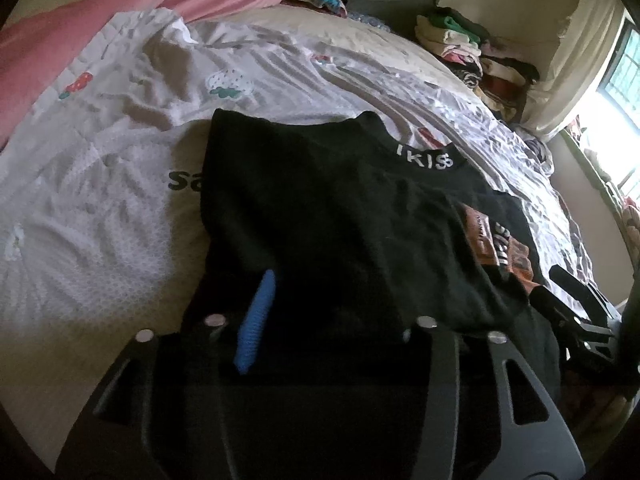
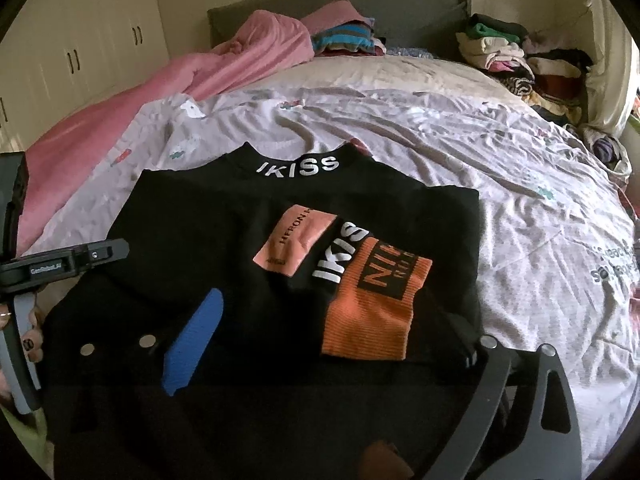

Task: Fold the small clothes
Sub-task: 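Move both grippers down to the hem of the black shirt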

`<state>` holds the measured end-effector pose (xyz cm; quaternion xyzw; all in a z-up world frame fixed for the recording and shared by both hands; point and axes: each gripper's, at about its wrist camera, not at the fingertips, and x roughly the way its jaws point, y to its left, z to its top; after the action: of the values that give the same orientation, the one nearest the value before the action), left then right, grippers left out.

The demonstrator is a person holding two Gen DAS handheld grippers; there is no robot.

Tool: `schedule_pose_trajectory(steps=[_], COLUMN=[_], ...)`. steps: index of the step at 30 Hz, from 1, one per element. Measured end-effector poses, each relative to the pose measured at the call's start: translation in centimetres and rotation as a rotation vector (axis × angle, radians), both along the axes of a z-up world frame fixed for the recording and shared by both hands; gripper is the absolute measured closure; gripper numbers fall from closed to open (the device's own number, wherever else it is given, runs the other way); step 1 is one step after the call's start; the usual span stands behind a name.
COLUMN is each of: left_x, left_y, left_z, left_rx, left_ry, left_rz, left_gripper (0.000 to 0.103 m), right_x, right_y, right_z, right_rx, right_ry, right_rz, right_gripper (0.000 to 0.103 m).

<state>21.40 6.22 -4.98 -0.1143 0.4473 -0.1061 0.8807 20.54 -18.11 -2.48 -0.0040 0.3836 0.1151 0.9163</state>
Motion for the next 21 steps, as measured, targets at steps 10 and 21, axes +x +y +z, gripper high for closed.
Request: schedule_pose_trajectory(steps=[10, 21], left_x=[-1.0, -2.1], left_y=[-0.1, 0.1], left_z=[1.4, 2.4], left_rx=[0.013, 0.040], left_ry=[-0.031, -0.050], left_rz=[0.013, 0.040], left_gripper=[0.018, 0.009], right_x=[-0.9, -1.9], right_y=[-0.1, -0.3], right_z=[0.9, 2.1], right_rx=[0.007, 0.016], right_ry=[-0.024, -0.059], right_rz=[0.002, -0.011], right_gripper=[0.005, 0.004])
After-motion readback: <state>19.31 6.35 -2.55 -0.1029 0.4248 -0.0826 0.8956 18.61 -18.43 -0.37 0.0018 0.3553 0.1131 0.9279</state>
